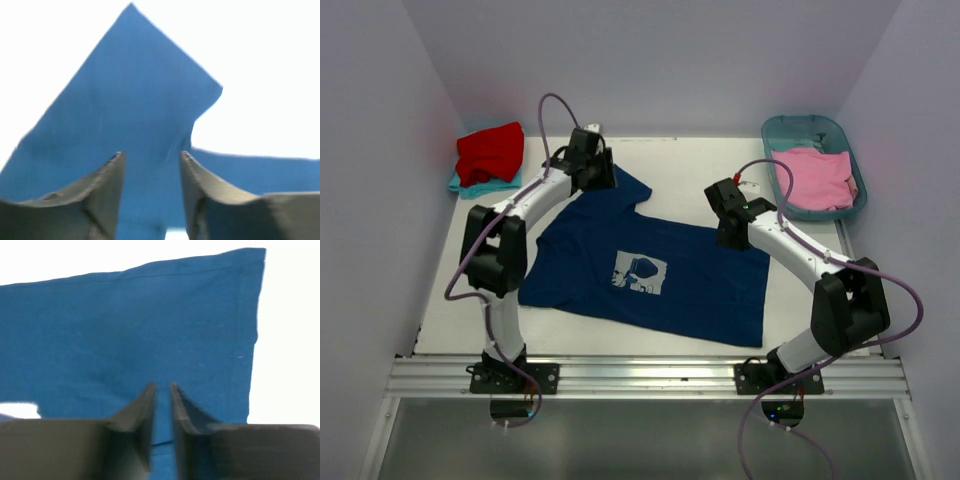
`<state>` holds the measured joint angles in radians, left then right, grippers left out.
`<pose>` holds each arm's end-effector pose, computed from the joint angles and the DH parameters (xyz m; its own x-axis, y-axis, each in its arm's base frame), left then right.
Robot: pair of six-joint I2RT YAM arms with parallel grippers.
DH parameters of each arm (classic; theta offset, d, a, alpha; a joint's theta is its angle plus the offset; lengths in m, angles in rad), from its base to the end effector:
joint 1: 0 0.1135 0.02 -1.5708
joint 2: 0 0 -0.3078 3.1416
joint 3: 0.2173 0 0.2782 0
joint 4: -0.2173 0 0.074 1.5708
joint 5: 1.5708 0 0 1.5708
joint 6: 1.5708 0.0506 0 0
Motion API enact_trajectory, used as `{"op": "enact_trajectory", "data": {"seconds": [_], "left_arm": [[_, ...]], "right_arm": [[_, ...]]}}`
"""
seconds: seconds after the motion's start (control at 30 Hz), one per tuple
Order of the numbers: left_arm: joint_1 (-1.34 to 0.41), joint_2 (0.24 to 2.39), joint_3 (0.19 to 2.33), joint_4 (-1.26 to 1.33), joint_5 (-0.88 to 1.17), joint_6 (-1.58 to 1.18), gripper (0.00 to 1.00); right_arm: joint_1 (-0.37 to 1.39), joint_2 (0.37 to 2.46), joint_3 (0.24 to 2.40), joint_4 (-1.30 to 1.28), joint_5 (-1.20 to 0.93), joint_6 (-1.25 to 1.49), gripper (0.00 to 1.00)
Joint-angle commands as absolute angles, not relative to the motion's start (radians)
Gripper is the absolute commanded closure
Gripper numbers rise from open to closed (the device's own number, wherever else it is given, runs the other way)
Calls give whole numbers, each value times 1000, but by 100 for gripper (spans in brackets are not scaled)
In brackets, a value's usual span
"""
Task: Fold and stack the t-shirts
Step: Fold the flattened tshirt in 1/3 of the way, then grap the side of the flattened tshirt furthest away from the robot with both arms
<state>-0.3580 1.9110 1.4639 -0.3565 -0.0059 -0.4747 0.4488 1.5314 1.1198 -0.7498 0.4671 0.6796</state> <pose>0.4497 -0.1679 0.2506 -0.7581 -0.2044 -0.6193 0.0001 0.9496 -0.3135 0.3057 0.1219 0.2580 -0.7849 0.2449 -0.5692 0.3437 0.9364 -0.0711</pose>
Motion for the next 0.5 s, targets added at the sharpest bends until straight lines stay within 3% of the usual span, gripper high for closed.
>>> {"op": "enact_trajectory", "data": {"seconds": [0.0, 0.2, 0.47], "left_arm": [[-333, 2089, 1761, -435, -34, -442, 46], [-313, 2351, 2089, -552, -72, -393, 41], [-310, 2473, 2144, -373, -64, -339, 35]], "right_arm": [[449, 1494, 1157, -710, 381, 583, 73], [448, 1448, 1129, -681, 315, 515, 65], [449, 1417, 1097, -669, 261, 489, 64]]}}
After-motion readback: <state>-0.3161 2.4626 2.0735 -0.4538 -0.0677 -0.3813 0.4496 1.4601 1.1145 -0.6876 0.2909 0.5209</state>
